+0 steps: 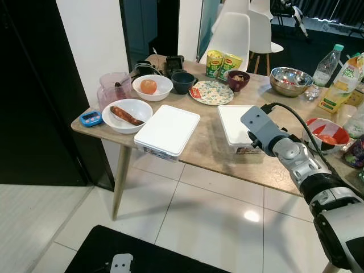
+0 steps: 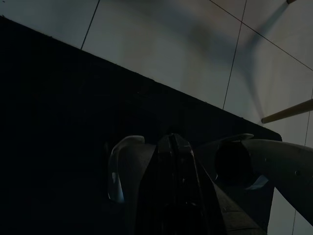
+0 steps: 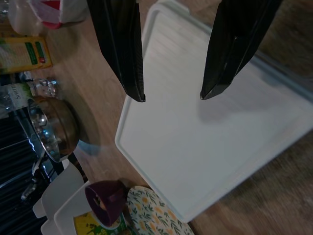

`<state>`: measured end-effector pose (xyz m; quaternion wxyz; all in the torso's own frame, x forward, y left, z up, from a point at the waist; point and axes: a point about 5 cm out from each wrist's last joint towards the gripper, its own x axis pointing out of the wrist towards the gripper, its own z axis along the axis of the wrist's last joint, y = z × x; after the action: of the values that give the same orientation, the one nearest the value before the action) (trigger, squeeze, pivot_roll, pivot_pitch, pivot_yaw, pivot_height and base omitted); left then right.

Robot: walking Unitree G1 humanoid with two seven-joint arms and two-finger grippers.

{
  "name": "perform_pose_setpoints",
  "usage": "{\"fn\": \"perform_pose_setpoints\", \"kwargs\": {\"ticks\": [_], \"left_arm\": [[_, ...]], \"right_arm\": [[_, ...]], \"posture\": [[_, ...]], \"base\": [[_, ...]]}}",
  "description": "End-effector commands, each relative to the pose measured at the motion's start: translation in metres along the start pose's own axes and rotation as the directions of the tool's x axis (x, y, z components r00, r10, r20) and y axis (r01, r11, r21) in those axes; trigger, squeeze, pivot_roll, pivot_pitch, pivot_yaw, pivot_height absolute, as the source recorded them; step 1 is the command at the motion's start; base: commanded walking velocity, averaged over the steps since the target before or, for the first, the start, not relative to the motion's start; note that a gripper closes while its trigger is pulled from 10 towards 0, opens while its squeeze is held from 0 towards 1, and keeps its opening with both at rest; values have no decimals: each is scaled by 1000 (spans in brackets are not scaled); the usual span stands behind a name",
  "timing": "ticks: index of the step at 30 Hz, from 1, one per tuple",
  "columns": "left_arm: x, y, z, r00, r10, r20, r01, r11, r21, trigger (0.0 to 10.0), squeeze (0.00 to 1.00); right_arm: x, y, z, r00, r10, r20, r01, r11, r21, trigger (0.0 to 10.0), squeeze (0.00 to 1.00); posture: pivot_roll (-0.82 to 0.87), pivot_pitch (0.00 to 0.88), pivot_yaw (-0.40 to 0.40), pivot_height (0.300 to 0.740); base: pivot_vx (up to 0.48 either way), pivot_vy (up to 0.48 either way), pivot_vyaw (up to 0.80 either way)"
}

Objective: Restocking fridge

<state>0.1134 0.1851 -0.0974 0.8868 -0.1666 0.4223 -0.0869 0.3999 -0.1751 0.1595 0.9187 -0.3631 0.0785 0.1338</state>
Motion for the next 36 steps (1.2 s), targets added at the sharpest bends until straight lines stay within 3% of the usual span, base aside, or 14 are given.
{"fn": "perform_pose_setpoints", "kwargs": {"ticks": [1, 2, 10, 16, 22, 25, 33, 36], "left_arm": [[-14, -4, -41, 990, -12, -141, 5, 998, -56, 10000, 0], [-15, -5, -42, 990, -14, -140, 6, 998, -56, 10000, 0], [-14, -8, -43, 990, -27, -142, 20, 998, -53, 10000, 0], [-14, -10, -44, 990, -36, -140, 29, 998, -50, 10000, 0], [-15, -8, -44, 989, -32, -146, 26, 999, -42, 10000, 0], [-14, -7, -42, 989, -30, -143, 25, 999, -41, 10000, 0], [-12, -8, -40, 990, -34, -139, 29, 999, -39, 10000, 0], [-11, -10, -40, 990, -39, -138, 34, 999, -38, 10000, 0]], "right_arm": [[-1, -2, -3, 999, 33, -29, -34, 998, -56, 10000, 0], [0, -1, -4, 997, 54, -49, -58, 993, -98, 10000, 0], [0, -1, -5, 994, 70, -87, -83, 984, -156, 10000, 0], [2, 2, 2, 988, 125, -90, -144, 954, -264, 10000, 0], [3, -5, 15, 985, 159, -68, -172, 947, -272, 10000, 0], [2, -15, 26, 975, 216, -51, -221, 926, -305, 10000, 0], [-1, -20, 33, 952, 302, -52, -299, 879, -370, 10000, 0], [-2, -18, 33, 935, 347, -74, -343, 834, -433, 10000, 0]], "posture": [[117, 82, -116, 740], [117, 82, -116, 740], [121, 91, -119, 740], [126, 89, -118, 740], [127, 84, -119, 740], [121, 77, -118, 740], [115, 69, -118, 740], [114, 67, -118, 740]], "base": [[0, 0, 0], [0, 0, 0], [0, 0, 0], [0, 0, 0], [0, 0, 0], [0, 0, 0], [0, 0, 0], [0, 0, 0]]}}
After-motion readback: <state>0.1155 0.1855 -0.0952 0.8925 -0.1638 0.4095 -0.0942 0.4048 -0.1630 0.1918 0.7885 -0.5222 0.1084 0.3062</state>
